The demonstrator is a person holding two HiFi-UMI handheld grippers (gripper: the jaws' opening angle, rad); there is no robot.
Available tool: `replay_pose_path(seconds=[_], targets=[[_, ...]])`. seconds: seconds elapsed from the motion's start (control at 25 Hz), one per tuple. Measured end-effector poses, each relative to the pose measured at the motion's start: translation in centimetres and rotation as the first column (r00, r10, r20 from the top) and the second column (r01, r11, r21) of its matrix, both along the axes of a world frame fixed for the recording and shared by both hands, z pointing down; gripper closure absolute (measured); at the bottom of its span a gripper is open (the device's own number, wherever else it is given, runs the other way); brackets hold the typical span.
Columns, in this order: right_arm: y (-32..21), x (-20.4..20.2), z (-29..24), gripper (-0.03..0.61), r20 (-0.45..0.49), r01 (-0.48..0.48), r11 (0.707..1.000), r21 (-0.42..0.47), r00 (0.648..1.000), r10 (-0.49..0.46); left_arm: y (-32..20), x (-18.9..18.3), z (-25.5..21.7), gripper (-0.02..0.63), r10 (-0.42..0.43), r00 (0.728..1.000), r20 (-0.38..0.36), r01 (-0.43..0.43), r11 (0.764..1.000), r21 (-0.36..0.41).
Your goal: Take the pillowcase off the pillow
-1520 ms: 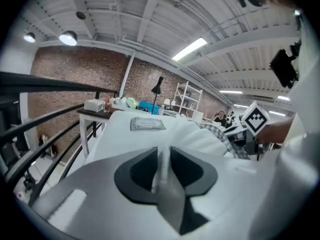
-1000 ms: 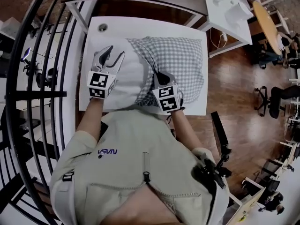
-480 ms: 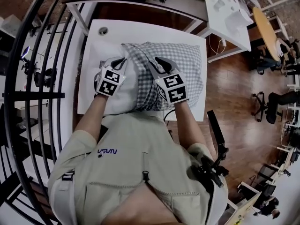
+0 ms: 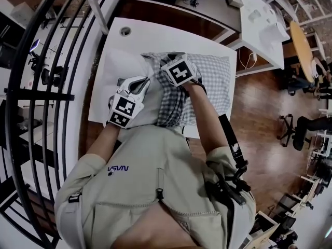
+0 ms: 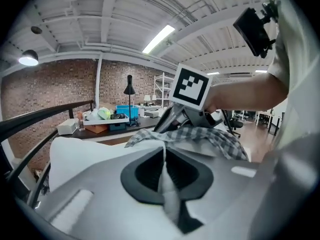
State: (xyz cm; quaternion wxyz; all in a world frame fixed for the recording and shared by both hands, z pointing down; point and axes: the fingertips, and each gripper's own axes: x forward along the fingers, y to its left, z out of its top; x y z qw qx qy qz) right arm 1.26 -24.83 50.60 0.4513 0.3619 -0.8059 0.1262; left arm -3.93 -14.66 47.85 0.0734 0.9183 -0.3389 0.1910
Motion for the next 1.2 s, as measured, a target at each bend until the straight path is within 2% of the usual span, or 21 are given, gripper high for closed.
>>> replay_pose_path(seconds=[0.08, 0.16, 0.24, 0.32, 0.36, 0.4, 0.44, 0.52, 0.64, 0.76, 0.84, 0.92, 0.96, 1.0, 1.08, 1.2], targets=[[-0.1, 0.0, 0.0, 0.572, -0.047, 0.016, 1.000, 0.016, 0.999, -0.015, 0.3, -0.2, -0.3, 0.597, 0.001, 1.000, -0.012, -0.001, 1.000, 0.010], [-0.8, 0.8, -0.9, 0.574, -0.066, -0.005, 0.997, 0.072, 0.998, 0.010, 0.6, -0.5, -0.7, 0.597, -0.005, 1.000, -0.024, 0.006, 1.000, 0.020], [-1.1, 1.6, -1.7, 0.574, -0.022, -0.048, 0.995, 0.090, 0.998, 0.050, 0.7, -0.7, -0.9, 0.597, -0.011, 1.000, -0.030, 0.012, 1.000, 0.026], [-0.9, 1.7, -2.4, 0.570, 0.069, -0.069, 0.995, 0.069, 0.996, 0.064, 0.7, -0.7, -1.0, 0.597, -0.009, 1.000, -0.029, 0.010, 1.000, 0.026], [-0.6, 1.3, -2.8, 0.535, 0.124, -0.064, 0.997, 0.049, 0.991, 0.058, 0.7, -0.7, -1.0, 0.597, -0.007, 1.000, -0.026, 0.007, 1.000, 0.025], [-0.2, 0.7, -3.2, 0.461, 0.178, -0.056, 0.998, 0.024, 0.983, 0.051, 0.7, -0.8, -1.0, 0.597, -0.005, 1.000, -0.025, 0.006, 1.000, 0.024], [0.2, 0.1, -3.3, 0.440, 0.220, -0.046, 0.999, -0.001, 0.975, 0.045, 0.7, -0.8, -0.9, 0.597, -0.004, 1.000, -0.023, 0.004, 1.000, 0.022], [0.7, -0.8, -3.0, 0.420, 0.241, -0.022, 0.999, -0.026, 0.970, 0.028, 0.7, -0.8, -0.8, 0.597, -0.002, 1.000, -0.021, 0.003, 1.000, 0.021], [1.3, -1.1, -2.6, 0.420, 0.217, 0.003, 1.000, -0.031, 0.976, 0.004, 0.9, -0.6, -0.8, 0.597, 0.001, 1.000, -0.022, -0.001, 1.000, 0.023], [1.8, -1.8, -3.9, 0.420, 0.281, 0.016, 0.999, -0.041, 0.960, -0.004, 0.9, -0.6, -0.9, 0.597, 0.004, 1.000, -0.023, -0.003, 1.000, 0.029], [2.1, -2.4, -3.6, 0.420, 0.248, 0.041, 0.997, -0.059, 0.968, -0.025, 0.8, -0.7, -0.9, 0.597, 0.005, 1.000, -0.023, -0.005, 0.999, 0.035], [2.2, -2.5, -2.3, 0.433, 0.139, 0.057, 0.997, -0.047, 0.989, -0.050, 0.9, -0.7, -1.0, 0.597, 0.004, 1.000, -0.026, -0.003, 0.999, 0.039], [2.0, -2.2, -2.1, 0.519, 0.082, 0.054, 0.998, -0.016, 0.995, -0.052, 1.0, -0.7, -1.1, 0.597, 0.001, 0.999, -0.033, 0.000, 0.999, 0.041], [1.4, -1.5, -2.2, 0.554, 0.024, 0.039, 0.999, 0.032, 0.999, -0.040, 1.2, -0.7, -1.4, 0.597, -0.002, 0.999, -0.045, 0.004, 0.999, 0.045], [-0.1, 0.9, -2.7, 0.558, -0.064, -0.021, 0.993, 0.118, 0.998, 0.029, 1.3, -1.1, -2.3, 0.597, -0.010, 0.997, -0.080, 0.015, 0.998, 0.061], [-1.9, 4.5, -4.2, 0.560, -0.086, -0.116, 0.972, 0.206, 0.987, 0.136, 1.5, -2.3, -4.3, 0.598, -0.017, 0.986, -0.166, 0.032, 0.996, 0.086]])
